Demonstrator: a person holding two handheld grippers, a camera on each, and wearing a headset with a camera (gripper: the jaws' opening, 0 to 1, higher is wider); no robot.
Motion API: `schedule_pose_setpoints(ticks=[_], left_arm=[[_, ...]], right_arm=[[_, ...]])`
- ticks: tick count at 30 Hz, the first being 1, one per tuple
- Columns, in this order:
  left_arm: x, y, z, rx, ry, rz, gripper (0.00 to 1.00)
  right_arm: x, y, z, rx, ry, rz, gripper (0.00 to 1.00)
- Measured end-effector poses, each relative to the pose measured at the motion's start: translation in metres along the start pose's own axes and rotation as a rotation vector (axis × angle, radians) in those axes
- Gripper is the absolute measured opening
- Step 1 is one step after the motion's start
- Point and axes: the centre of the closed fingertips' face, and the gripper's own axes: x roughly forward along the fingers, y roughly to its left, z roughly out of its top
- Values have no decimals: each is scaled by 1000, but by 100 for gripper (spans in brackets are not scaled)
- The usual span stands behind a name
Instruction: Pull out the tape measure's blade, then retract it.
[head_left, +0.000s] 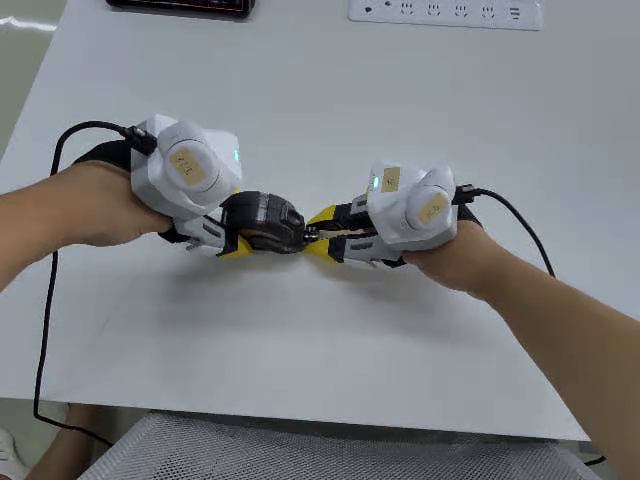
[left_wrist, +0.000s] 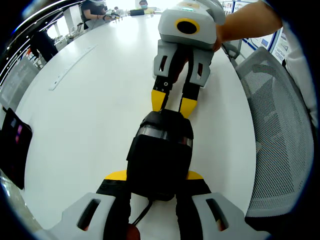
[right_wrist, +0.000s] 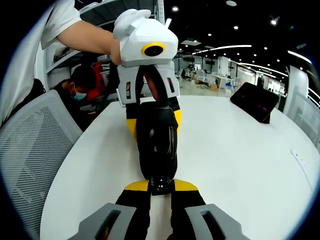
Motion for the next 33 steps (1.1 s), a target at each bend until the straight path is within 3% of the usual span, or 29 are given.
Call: schedule_pose_setpoints(ticks=[21, 33], left_arm=[[0, 0, -2, 20, 9, -12, 29], [0, 0, -2, 20, 9, -13, 29]], right_arm=[[-3, 3, -2, -37, 21, 10, 10], [-16, 3, -9, -37, 35, 5, 10]])
